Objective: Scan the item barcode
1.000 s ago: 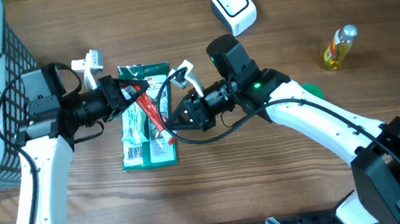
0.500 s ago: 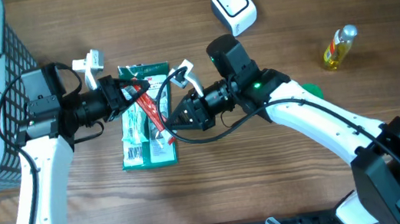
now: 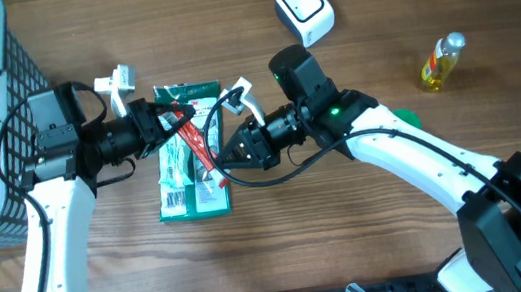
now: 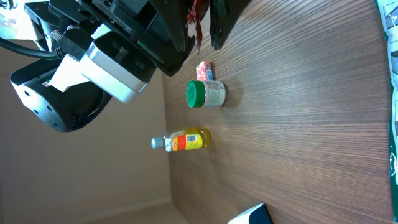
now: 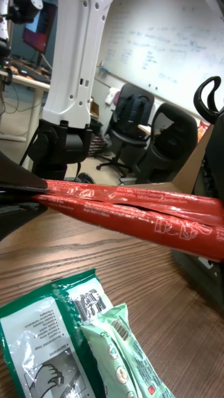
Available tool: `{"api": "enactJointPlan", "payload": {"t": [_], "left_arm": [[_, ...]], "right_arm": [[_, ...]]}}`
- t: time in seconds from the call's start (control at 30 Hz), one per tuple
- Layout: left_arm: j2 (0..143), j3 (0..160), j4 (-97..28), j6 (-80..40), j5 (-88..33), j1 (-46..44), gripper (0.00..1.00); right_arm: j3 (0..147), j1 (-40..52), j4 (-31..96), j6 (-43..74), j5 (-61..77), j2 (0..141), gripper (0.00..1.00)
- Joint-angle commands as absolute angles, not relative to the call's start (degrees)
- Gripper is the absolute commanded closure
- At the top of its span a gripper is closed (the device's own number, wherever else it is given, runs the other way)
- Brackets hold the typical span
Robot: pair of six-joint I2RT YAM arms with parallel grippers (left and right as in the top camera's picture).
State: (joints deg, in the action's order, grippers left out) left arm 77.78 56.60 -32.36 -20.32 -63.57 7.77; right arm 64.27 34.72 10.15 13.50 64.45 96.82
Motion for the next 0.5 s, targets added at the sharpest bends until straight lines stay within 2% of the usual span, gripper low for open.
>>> {"api": "enactJointPlan", "payload": {"t": [0.0, 0.17, 0.47], "left_arm": [[78.0, 57.3, -32.3, -20.4, -65.3, 7.6, 0.96], [78.0, 57.3, -32.3, -20.4, -65.3, 7.6, 0.94], [78.0, 57.3, -32.3, -20.4, -65.3, 7.6, 0.77]], "right_arm": [[64.9, 34.9, 9.6, 13.7, 64.4, 96.6, 0.94], [64.9, 34.9, 9.6, 13.7, 64.4, 96.6, 0.96], [64.9, 34.9, 9.0, 13.8, 64.4, 96.6, 0.96]]}}
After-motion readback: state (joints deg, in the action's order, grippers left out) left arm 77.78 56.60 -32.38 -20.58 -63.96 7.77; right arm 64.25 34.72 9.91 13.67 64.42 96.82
